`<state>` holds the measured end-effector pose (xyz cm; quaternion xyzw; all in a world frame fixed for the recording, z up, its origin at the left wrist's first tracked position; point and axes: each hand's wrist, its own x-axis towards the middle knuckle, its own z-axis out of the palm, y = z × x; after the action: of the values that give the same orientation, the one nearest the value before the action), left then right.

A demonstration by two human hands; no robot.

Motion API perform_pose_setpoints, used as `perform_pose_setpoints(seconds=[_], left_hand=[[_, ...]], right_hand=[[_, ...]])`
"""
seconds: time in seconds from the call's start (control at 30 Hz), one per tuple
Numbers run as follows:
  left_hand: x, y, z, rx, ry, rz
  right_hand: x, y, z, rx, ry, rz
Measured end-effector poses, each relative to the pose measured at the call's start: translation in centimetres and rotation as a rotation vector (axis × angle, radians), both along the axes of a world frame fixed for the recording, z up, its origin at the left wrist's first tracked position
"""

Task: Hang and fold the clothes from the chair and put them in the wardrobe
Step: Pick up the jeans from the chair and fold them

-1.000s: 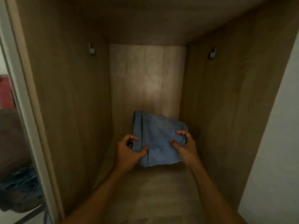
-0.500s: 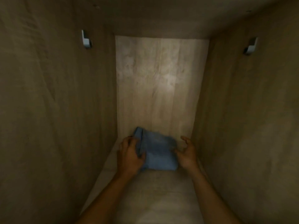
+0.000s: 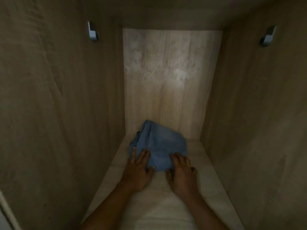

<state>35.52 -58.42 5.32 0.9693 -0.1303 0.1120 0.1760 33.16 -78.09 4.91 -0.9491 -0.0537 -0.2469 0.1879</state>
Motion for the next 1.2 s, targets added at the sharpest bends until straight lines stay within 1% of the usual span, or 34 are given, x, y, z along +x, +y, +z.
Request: perform_pose_setpoints(seconds=[0.07,0.13,0.23,0.27,0.33,0.37,0.43,0.47,0.53,0.6,0.7,0.8,0.9,1.03,1.2], left_hand=[[0.9,-0.5,-0.1,0.009,-0.021,-0.016],[1.7,-1.1,0.0,0.018,-0.002,-0.029],[2.2,-1.4,0.1,0.01,0.016,-0.068],[2.2,-1.4,0.0,0.006,-0.023,-0.066],[1.6,-1.3,-0.1,-0.036,-0.168,-0.038],[1.2,-1.3,-0.2,-0.069,-0.248,-0.028],[0.4,-1.3,-0.7,-0.072,-0.387,-0.015],[0.1,-1.3,-0.9,-0.062,-0.41,-0.007],[0.0,-1.3,-1.3,-0.093,-0.408,-0.029],[0.3,-1.4,-1.9,-0.126,-0.398,-0.043],[0.7,-1.3,-2.2,-0.12,-0.402,-0.057],[0.5,-1.1,-1.9,-0.107,-0.333,-0.068],[-1.0,-1.1,-1.3,-0.033,-0.164,-0.06],[-4.9,-0.3,-0.7,0.009,-0.056,-0.042],[-12.2,1.4,-0.1,0.051,0.057,-0.002]], right_hand=[[0.3,-0.1,0.0,-0.008,0.037,-0.056],[0.8,-0.2,0.1,0.01,0.088,-0.103],[1.4,-0.2,0.3,0.028,0.155,-0.123],[1.5,-0.1,0.4,0.033,0.164,-0.119],[1.5,0.0,0.4,0.018,0.154,-0.129],[1.3,0.0,0.5,-0.007,0.114,-0.14],[1.0,0.1,0.2,-0.077,0.018,-0.118],[0.8,0.1,0.1,-0.102,-0.027,-0.105],[0.6,0.3,0.2,-0.107,-0.04,-0.083],[0.7,0.3,0.4,-0.086,-0.009,-0.078],[0.7,0.4,0.5,-0.087,0.046,-0.084],[0.1,0.7,0.9,-0.103,0.122,-0.094],[-1.7,1.0,1.5,-0.101,0.201,-0.101],[-5.2,2.1,1.7,-0.115,0.205,-0.143],[-11.2,3.1,2.4,-0.218,0.3,-0.097]])
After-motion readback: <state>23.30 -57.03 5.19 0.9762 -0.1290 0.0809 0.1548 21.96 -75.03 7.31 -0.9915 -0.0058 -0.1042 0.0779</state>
